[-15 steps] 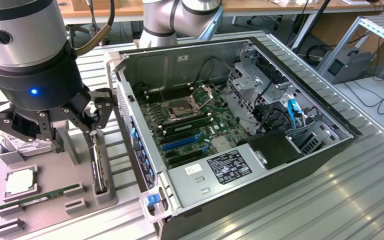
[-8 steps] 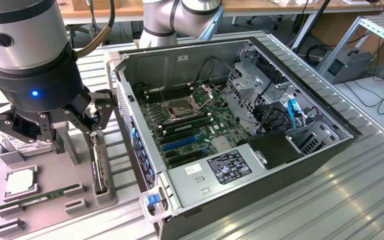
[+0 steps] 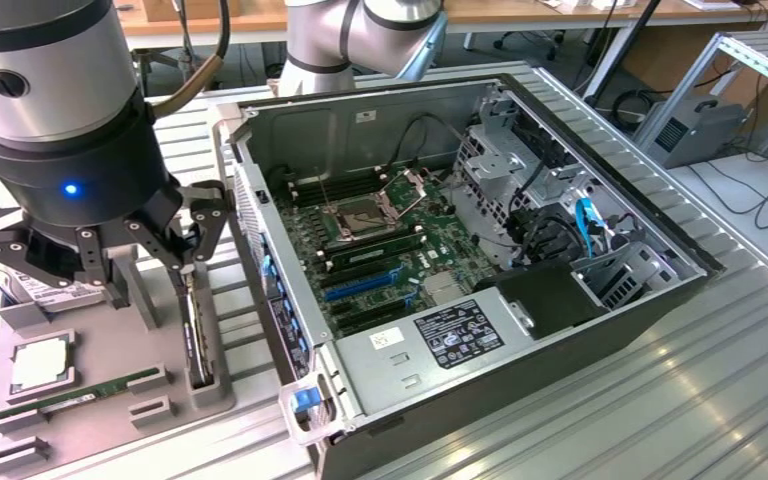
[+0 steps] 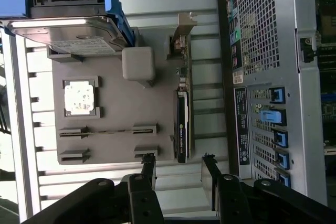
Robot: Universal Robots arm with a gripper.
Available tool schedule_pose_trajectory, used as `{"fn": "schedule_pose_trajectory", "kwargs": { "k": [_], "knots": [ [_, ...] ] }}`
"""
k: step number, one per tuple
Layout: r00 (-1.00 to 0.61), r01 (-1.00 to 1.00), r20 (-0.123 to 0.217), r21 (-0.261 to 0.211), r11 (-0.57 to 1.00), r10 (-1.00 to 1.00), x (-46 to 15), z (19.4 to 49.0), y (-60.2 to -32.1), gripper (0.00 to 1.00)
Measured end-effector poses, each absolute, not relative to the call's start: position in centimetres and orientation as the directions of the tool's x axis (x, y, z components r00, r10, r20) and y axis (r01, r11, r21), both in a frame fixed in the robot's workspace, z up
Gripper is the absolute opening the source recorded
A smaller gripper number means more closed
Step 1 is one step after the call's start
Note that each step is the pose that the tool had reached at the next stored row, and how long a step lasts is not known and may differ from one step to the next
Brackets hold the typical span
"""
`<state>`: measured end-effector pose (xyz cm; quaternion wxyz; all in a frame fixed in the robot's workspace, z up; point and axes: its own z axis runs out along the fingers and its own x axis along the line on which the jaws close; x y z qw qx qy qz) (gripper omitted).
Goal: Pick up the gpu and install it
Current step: 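Pick up the gpu and move the gpu toward the slot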
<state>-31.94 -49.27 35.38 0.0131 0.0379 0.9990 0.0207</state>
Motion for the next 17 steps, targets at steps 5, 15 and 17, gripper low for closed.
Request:
{"fn": "schedule_pose_trajectory", "kwargs": {
  "k": [5, 15, 17],
  "knots": [
    [-0.997, 0.075, -0.025, 0.042, 0.996, 0.076, -31.95, 35.28, -49.29, 0.48],
    [-0.997, 0.075, -0.025, 0.042, 0.996, 0.076, -31.95, 35.12, -49.33, 0.48],
    [-0.997, 0.075, -0.025, 0.042, 0.996, 0.076, -31.94, 35.09, -49.34, 0.48]
  ]
}}
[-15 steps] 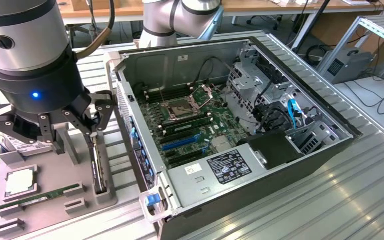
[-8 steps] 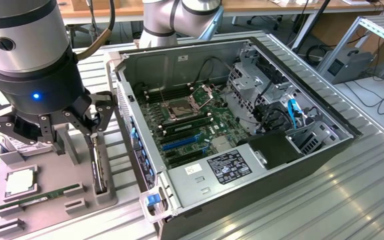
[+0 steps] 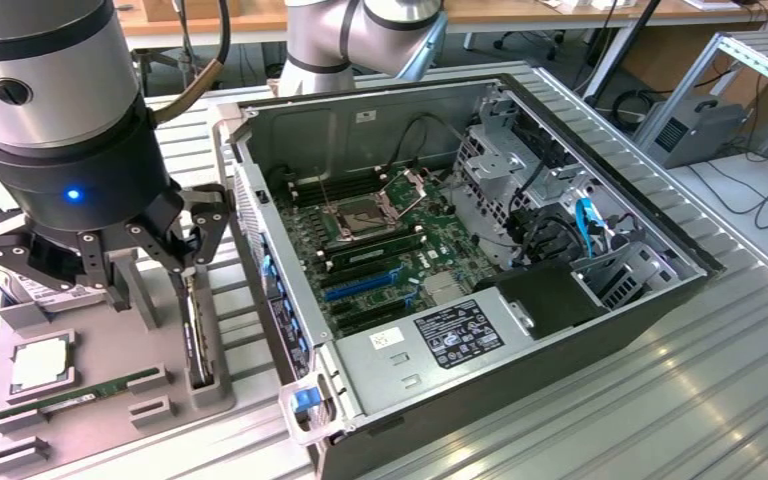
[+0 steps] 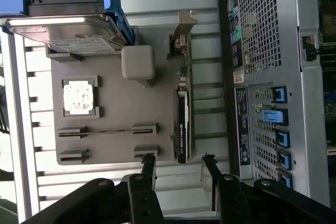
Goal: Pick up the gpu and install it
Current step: 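Pick up the gpu and move the gpu toward the slot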
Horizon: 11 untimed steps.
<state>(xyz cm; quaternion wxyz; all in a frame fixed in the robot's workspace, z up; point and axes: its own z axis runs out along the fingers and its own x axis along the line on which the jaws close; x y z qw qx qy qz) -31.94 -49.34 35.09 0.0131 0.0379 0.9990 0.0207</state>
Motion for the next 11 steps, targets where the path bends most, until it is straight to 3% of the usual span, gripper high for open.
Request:
{"fn": "schedule_pose_trajectory", "kwargs": {
  "k": [11],
  "knots": [
    [-0.997, 0.075, -0.025, 0.042, 0.996, 0.076, -31.94, 34.15, -49.47, 0.48]
  ]
}}
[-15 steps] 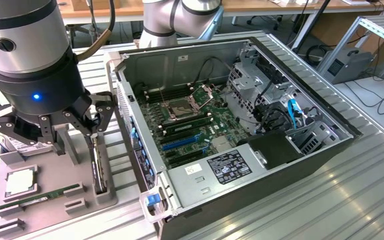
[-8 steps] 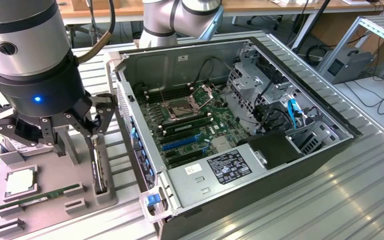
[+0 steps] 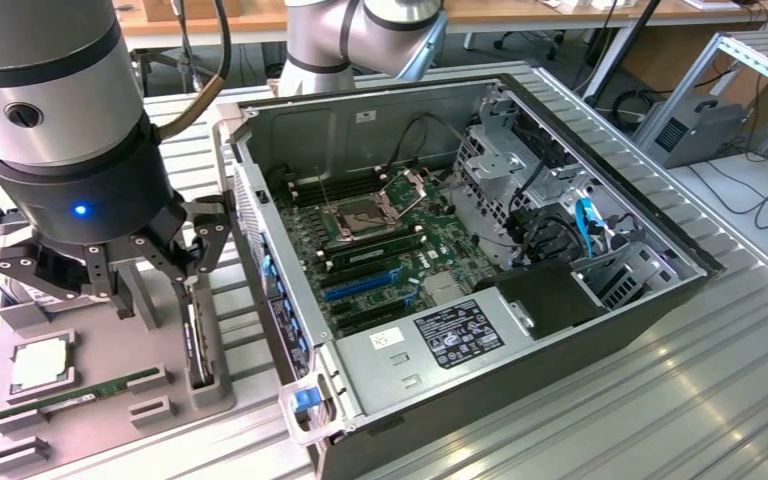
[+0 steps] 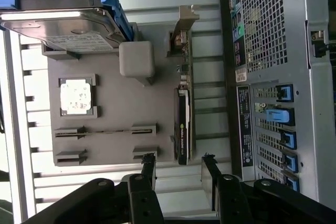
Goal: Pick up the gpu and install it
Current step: 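Pick up the gpu and move the gpu toward the slot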
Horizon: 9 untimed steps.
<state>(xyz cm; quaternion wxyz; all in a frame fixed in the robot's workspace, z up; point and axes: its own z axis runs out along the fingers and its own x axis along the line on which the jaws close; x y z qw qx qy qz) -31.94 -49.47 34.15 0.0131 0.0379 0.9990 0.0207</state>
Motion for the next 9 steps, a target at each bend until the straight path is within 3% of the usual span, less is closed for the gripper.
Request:
{"fn": "schedule_pose_trajectory", "kwargs": {
  "k": [9],
  "knots": [
    [-0.997, 0.075, -0.025, 0.042, 0.996, 0.076, -31.95, 33.24, -49.51, 0.48]
  ]
}}
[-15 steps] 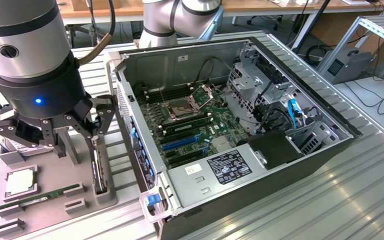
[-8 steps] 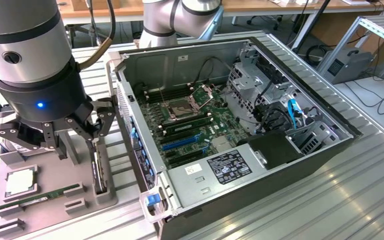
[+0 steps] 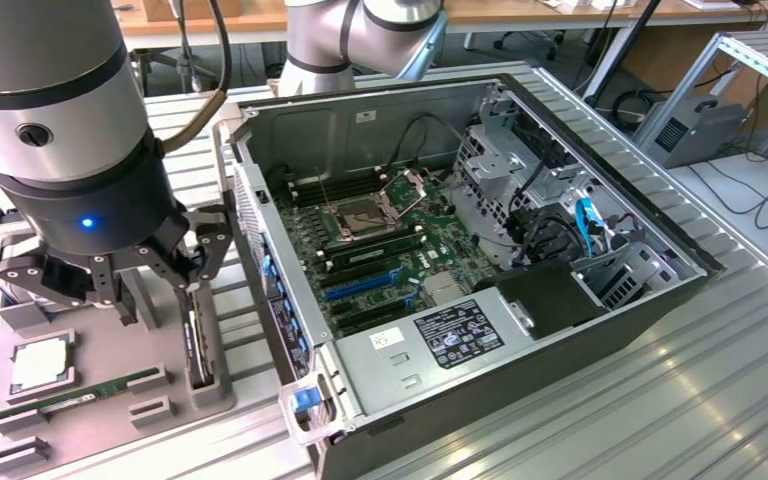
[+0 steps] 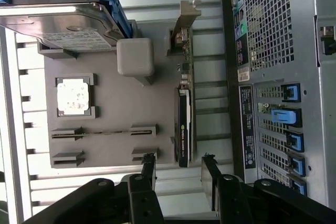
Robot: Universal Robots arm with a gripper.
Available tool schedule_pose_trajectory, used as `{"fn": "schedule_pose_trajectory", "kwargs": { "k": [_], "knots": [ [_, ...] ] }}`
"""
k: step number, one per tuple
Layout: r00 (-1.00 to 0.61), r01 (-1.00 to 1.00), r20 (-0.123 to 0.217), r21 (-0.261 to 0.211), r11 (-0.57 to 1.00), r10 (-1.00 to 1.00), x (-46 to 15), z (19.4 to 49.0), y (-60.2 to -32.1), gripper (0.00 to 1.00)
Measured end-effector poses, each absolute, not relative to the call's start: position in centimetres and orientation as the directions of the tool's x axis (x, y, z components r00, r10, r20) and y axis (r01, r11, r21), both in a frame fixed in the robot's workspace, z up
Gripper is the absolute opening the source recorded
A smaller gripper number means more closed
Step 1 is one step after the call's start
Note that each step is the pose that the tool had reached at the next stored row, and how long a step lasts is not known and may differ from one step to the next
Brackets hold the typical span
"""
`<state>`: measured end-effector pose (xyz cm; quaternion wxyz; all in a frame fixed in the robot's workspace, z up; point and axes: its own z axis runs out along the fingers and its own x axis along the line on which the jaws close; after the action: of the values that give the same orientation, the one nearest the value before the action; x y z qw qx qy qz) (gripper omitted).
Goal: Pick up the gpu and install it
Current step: 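Pick up the gpu and move the gpu toward the slot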
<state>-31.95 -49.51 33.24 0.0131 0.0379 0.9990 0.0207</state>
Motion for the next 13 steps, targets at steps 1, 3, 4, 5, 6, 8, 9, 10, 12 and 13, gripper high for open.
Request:
{"fn": "schedule_pose_trajectory", "kwargs": {
  "k": [1, 3, 4, 5, 6, 8, 9, 10, 12, 13],
  "knots": [
    [-0.997, 0.075, -0.025, 0.042, 0.996, 0.076, -31.94, 33.08, -49.52, 0.48],
    [-0.997, 0.075, -0.025, 0.042, 0.996, 0.076, -31.94, 33.05, -49.52, 0.48],
    [-0.997, 0.075, -0.025, 0.042, 0.996, 0.076, -31.94, 33.02, -49.52, 0.48],
    [-0.997, 0.075, -0.025, 0.042, 0.996, 0.076, -31.94, 33.0, -49.52, 0.48],
    [-0.997, 0.075, -0.025, 0.042, 0.996, 0.076, -31.95, 32.98, -49.52, 0.48],
    [-0.997, 0.075, -0.025, 0.042, 0.996, 0.076, -31.94, 32.95, -49.52, 0.48],
    [-0.997, 0.075, -0.025, 0.042, 0.996, 0.076, -31.94, 32.92, -49.52, 0.48],
    [-0.997, 0.075, -0.025, 0.042, 0.996, 0.076, -31.95, 32.89, -49.52, 0.48],
    [-0.997, 0.075, -0.025, 0.042, 0.996, 0.076, -31.95, 32.86, -49.53, 0.48],
    [-0.997, 0.075, -0.025, 0.042, 0.996, 0.076, -31.95, 32.84, -49.53, 0.48]
  ]
}}
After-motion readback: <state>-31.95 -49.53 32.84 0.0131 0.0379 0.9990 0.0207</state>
